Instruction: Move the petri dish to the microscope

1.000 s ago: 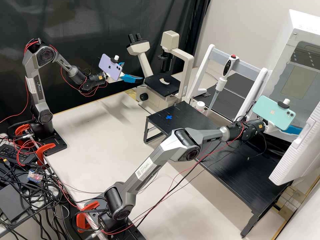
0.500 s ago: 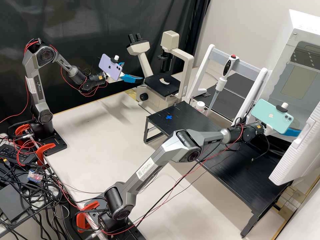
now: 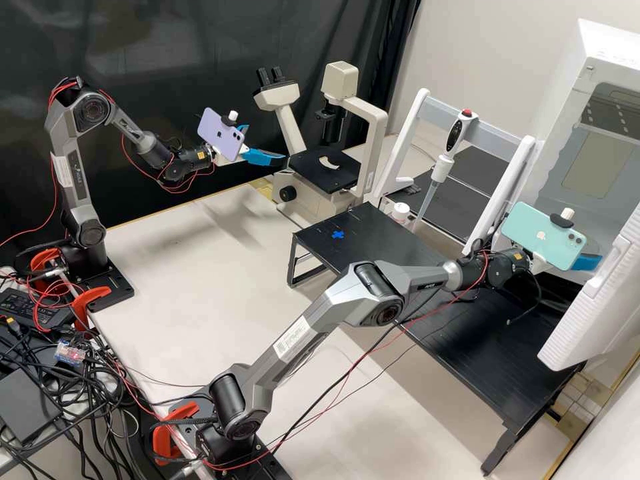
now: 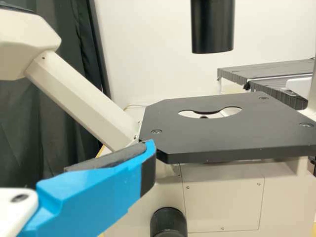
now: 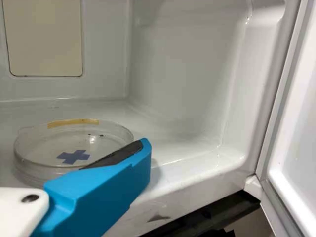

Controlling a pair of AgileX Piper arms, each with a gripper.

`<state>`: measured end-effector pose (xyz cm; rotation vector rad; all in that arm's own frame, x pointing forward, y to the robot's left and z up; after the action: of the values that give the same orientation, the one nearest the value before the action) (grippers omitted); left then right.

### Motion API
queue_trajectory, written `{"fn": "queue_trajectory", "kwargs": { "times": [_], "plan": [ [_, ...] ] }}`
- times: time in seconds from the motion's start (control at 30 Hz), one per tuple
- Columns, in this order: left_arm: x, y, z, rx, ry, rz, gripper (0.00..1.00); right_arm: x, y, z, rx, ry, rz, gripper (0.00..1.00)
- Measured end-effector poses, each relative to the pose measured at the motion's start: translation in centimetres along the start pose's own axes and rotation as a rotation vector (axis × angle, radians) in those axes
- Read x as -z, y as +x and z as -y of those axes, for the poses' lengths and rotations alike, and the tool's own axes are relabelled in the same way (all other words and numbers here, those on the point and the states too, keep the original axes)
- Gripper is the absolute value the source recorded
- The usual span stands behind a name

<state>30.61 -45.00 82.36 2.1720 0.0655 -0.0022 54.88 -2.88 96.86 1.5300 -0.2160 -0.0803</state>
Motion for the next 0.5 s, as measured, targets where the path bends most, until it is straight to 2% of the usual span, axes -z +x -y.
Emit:
{"fn": "queue_trajectory", "kwargs": {
  "times": [0.5],
  "plan": [
    [0.0, 0.0, 0.0, 0.0, 0.0, 0.0, 1.0, -0.77, -0.08, -0.53, -0.009, 0.001, 0.003, 0.0]
  ]
}}
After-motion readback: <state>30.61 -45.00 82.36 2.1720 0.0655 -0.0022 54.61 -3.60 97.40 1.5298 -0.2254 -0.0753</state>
